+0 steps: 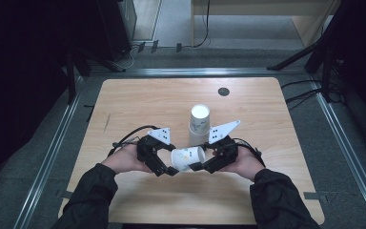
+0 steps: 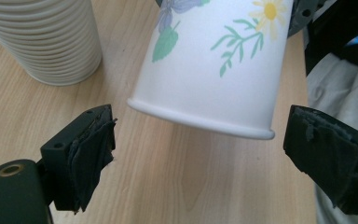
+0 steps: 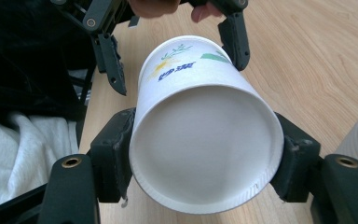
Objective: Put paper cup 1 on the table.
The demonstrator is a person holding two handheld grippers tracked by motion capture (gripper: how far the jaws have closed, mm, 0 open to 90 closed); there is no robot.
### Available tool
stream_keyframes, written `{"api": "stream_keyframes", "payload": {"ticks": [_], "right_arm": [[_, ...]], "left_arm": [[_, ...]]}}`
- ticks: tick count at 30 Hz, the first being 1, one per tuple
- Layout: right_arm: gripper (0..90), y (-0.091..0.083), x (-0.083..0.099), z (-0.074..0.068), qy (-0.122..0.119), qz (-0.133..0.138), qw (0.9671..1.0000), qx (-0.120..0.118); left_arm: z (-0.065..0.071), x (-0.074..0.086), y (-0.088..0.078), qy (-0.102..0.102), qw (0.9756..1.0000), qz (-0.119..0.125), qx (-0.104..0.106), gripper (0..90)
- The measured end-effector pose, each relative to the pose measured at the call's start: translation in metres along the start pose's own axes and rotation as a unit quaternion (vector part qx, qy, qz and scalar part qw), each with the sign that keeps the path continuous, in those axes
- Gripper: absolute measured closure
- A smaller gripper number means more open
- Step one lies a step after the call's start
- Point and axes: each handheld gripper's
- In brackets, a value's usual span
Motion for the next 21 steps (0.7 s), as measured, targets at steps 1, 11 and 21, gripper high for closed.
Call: {"api": "stream_keyframes", "payload": {"ticks": [1, 11, 21], "right_arm": [[34.3, -0.001, 0.000, 0.000, 0.004, 0.001, 1.0000, -0.002], [34.3, -0.005, -0.001, 0.000, 0.007, 0.011, 0.9998, -0.012], [34.3, -0.004, -0.004, 0.001, 0.007, 0.009, 0.9997, -0.020]], "left_arm": [[0.000, 0.001, 0.000, -0.003, 1.0000, 0.003, 0.004, 9.3], [0.004, 0.003, 0.014, -0.010, 0.9997, 0.022, 0.009, 9.5], [0.006, 0.007, 0.015, -0.030, 0.9991, 0.030, -0.003, 9.5]]}}
Point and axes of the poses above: each handheld gripper's, and its own axes: y roughly forward along the jaws, x roughly out of its underside, z roughly to its right, and after that the axes turned 1 degree about -y, right-handed
